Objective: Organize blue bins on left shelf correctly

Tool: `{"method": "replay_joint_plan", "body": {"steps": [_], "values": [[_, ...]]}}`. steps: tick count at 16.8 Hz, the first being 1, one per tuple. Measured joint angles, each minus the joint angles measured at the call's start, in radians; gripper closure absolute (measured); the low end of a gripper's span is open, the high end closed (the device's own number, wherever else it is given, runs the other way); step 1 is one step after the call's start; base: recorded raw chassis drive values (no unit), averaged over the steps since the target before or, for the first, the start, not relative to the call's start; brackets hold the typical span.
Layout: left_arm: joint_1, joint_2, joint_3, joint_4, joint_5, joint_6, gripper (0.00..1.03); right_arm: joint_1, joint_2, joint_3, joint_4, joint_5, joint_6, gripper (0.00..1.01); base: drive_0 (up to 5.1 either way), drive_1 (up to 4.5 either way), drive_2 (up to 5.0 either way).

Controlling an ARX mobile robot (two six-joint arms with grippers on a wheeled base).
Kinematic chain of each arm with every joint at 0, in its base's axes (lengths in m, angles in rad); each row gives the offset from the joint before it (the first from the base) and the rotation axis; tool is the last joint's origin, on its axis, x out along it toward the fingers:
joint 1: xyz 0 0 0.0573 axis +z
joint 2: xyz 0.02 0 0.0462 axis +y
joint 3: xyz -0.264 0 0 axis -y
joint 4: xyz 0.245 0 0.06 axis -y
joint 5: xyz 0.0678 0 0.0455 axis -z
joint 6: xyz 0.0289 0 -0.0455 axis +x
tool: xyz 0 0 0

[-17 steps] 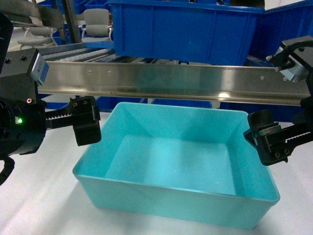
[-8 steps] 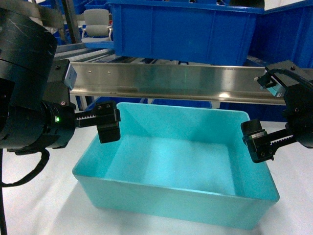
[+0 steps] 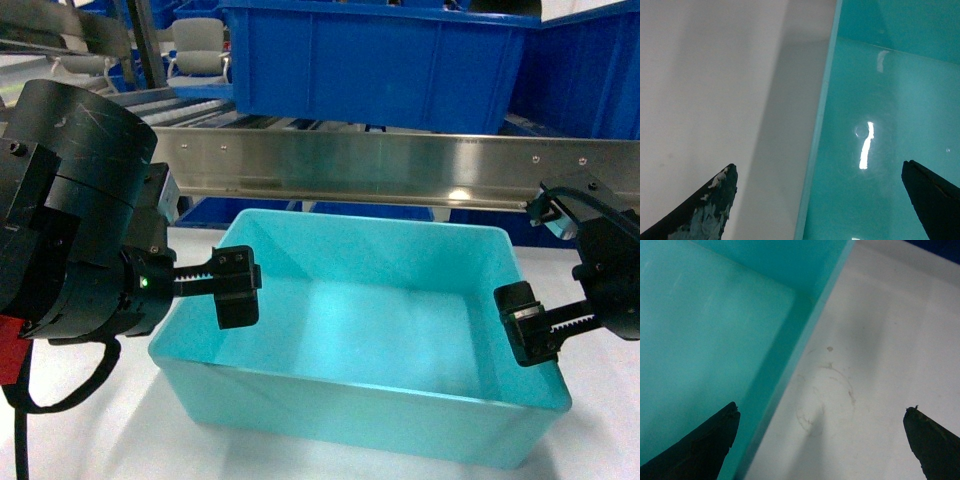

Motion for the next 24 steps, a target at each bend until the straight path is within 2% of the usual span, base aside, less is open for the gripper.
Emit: {"method": "replay_joint_plan", "body": {"steps": [5,10,16,19,20,22,24], "values": [[-0.019,0.031,0.003,-0.012,-0.010,0.000,0.05,-0.016,0.019,-0.023,0.029,0.006,0.022,0.03,0.0,0.00,0.0],[-0.021,0.031,0.003,-0.013,-0.025,0.004,0.05,-0.016,0.019,-0.040,0.057,0.006,0.023,0.04,0.0,0.00,0.0],[-0.021,0.031,0.003,-0.013,-0.024,0.008,0.63,-0.016,0.019,-0.040,0.057,0.006,0.023,0.64,0.0,0.00,0.0],[-0.029,0.031,0.003,-0.008,-0.002,0.008,0.92,-0.007,0.019,-0.041,0.056,-0.009,0.033,0.93,0.0,0.00,0.0],[-0.033,0.031,0.003,-0.007,0.006,0.004,1.00,-0.007,0.019,-0.041,0.063,-0.012,0.063,0.98,0.0,0.00,0.0],[-0.034,0.031,0.003,-0.007,0.009,-0.003,1.01,-0.008,0.019,-0.040,0.060,-0.013,0.089,0.99,0.0,0.00,0.0],[-0.034,0.031,0.003,-0.007,0.009,-0.003,1.01,-0.008,0.019,-0.040,0.059,-0.013,0.092,0.99,0.0,0.00,0.0]]}}
